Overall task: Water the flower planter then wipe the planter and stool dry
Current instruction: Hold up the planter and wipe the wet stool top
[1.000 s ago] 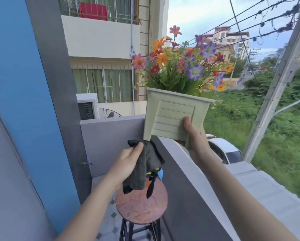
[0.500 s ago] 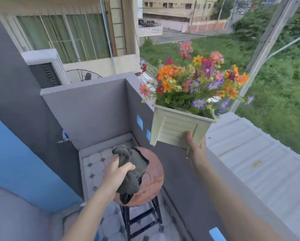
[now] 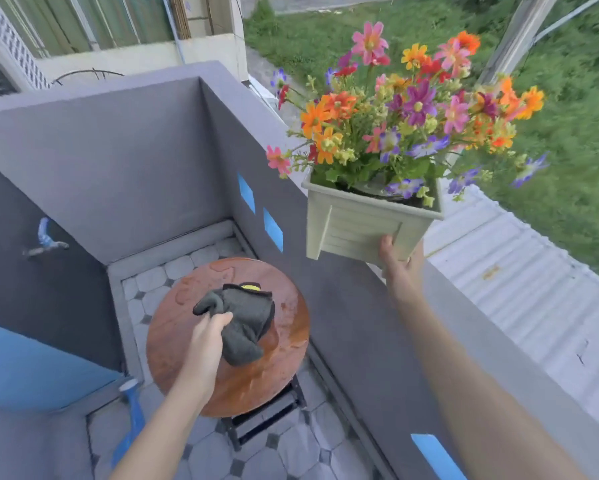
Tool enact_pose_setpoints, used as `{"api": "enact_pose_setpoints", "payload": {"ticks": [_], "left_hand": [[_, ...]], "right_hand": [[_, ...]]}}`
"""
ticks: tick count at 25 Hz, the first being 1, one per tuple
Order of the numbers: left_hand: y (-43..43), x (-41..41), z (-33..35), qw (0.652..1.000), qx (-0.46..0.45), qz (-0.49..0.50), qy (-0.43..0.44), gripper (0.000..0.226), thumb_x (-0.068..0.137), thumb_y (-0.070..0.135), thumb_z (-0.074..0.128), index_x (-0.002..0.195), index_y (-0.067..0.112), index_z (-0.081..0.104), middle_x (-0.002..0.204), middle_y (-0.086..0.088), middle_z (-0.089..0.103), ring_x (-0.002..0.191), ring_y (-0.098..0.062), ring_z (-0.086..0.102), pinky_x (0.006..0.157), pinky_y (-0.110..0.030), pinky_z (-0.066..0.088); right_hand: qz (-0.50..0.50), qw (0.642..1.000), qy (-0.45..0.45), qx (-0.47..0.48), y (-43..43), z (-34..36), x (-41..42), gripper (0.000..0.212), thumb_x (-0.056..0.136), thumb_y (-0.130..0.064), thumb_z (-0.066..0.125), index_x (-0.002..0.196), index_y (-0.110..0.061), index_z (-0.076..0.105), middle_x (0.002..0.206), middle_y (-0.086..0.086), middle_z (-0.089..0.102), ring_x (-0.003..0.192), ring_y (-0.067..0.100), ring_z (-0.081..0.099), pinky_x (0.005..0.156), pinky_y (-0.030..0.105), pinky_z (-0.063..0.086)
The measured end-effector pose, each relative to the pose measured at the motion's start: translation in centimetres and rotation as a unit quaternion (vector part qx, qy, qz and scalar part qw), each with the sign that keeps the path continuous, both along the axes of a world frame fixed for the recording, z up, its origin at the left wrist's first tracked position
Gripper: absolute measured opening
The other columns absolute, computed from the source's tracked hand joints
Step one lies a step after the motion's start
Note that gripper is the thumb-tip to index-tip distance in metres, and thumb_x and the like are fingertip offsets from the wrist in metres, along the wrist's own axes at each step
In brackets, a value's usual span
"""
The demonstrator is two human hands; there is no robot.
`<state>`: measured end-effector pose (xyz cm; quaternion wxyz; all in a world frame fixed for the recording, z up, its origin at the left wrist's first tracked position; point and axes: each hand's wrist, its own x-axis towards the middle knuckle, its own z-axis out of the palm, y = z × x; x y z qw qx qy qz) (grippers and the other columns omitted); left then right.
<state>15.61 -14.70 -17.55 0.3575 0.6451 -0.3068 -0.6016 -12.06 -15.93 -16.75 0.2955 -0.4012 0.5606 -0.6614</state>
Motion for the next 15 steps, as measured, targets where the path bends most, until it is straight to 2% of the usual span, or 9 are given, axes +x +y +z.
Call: {"api": "enact_pose_setpoints", "payload": {"ticks": [1,3,5,6,8,11,13,14,15], "left_hand": [[-0.1,-0.1,-0.9,0.999,0.007,0.027,0.015,0.052,0.066,0.037,0.056,0.116,0.022,0.058,0.129,-0.009,0.057,0.118,-0.032,0.052,0.105,-0.056,0.035],[-0.2,-0.4,-1.9,0.998,0.013,0.06,0.031,0.032,0.071,0.032,0.057,0.1,0.021,0.063,0.117,-0.012,0.063,0.107,-0.033,0.058,0.098,-0.053,0.042],[-0.3,-0.6,-2.3,0.998,-0.009,0.066,0.01,0.005,0.082,0.021,0.061,0.087,0.021,0.064,0.096,-0.009,0.069,0.09,-0.029,0.064,0.083,-0.042,0.051],[-0.4,-0.6,-2.3,0.998,-0.026,0.059,0.006,0.004,0.085,0.017,0.063,0.085,0.021,0.065,0.089,-0.006,0.07,0.086,-0.027,0.066,0.076,-0.037,0.051],[-0.8,-0.3,-2.1,0.997,-0.047,0.05,0.027,0.004,0.087,0.018,0.063,0.087,0.02,0.067,0.088,-0.004,0.072,0.087,-0.025,0.067,0.077,-0.036,0.05],[-1.9,1.0,-1.2,0.998,-0.037,0.055,0.024,0.013,0.092,0.025,0.056,0.098,0.019,0.066,0.103,-0.005,0.068,0.093,-0.022,0.064,0.088,-0.038,0.047],[-2.8,2.2,-0.7,0.993,-0.058,0.015,-0.102,0.029,0.093,0.032,0.052,0.117,0.017,0.06,0.114,-0.004,0.06,0.104,-0.024,0.057,0.094,-0.036,0.042],[-3.0,2.8,-0.6,0.965,-0.104,-0.034,-0.238,0.035,0.093,0.034,0.051,0.122,0.013,0.057,0.118,-0.006,0.057,0.109,-0.028,0.054,0.094,-0.034,0.039],[-2.9,3.1,-0.7,0.907,-0.17,-0.09,-0.374,0.036,0.094,0.031,0.05,0.12,0.007,0.057,0.119,-0.01,0.055,0.112,-0.032,0.05,0.092,-0.034,0.038]], "right_hand": [[-0.002,1.0,-0.001,-0.006,-0.2,-0.6,-0.4,0.049,0.072,-0.049,0.058,0.113,-0.025,0.045,0.093,-0.014,0.054,0.073,-0.014,0.054,0.067,0.006,0.044],[-0.012,1.0,-0.008,-0.026,-0.9,-1.4,-1.0,0.045,0.074,-0.044,0.058,0.112,-0.023,0.046,0.095,-0.017,0.059,0.082,-0.017,0.056,0.079,0.008,0.045],[-0.004,0.999,-0.02,-0.036,-1.6,-1.9,-1.5,0.044,0.076,-0.04,0.058,0.113,-0.022,0.045,0.093,-0.022,0.065,0.086,-0.016,0.057,0.084,0.009,0.045],[0.009,0.999,-0.029,-0.038,-1.8,-2.0,-1.7,0.042,0.077,-0.038,0.059,0.113,-0.021,0.044,0.09,-0.026,0.066,0.085,-0.016,0.057,0.084,0.009,0.045],[0.019,0.998,-0.046,-0.036,-2.1,-2.4,-1.9,0.037,0.078,-0.035,0.06,0.109,-0.022,0.044,0.081,-0.032,0.066,0.078,-0.015,0.056,0.079,0.008,0.045],[0.024,0.997,-0.069,-0.009,-2.1,-2.8,-2.1,0.041,0.079,-0.037,0.065,0.108,-0.02,0.042,0.074,-0.031,0.063,0.073,-0.013,0.054,0.076,0.012,0.045],[0.025,0.997,-0.072,0.015,-1.8,-2.7,-2.1,0.058,0.073,-0.055,0.074,0.11,-0.022,0.044,0.079,-0.029,0.062,0.079,-0.004,0.055,0.079,0.034,0.046],[0.022,0.997,-0.075,0.03,-1.7,-2.7,-2.1,0.065,0.068,-0.063,0.076,0.109,-0.024,0.046,0.08,-0.027,0.062,0.08,0.002,0.054,0.077,0.043,0.043],[0.018,0.996,-0.075,0.035,-1.7,-2.8,-2.3,0.068,0.063,-0.067,0.077,0.107,-0.026,0.047,0.079,-0.026,0.061,0.079,0.006,0.053,0.073,0.047,0.041]]}}
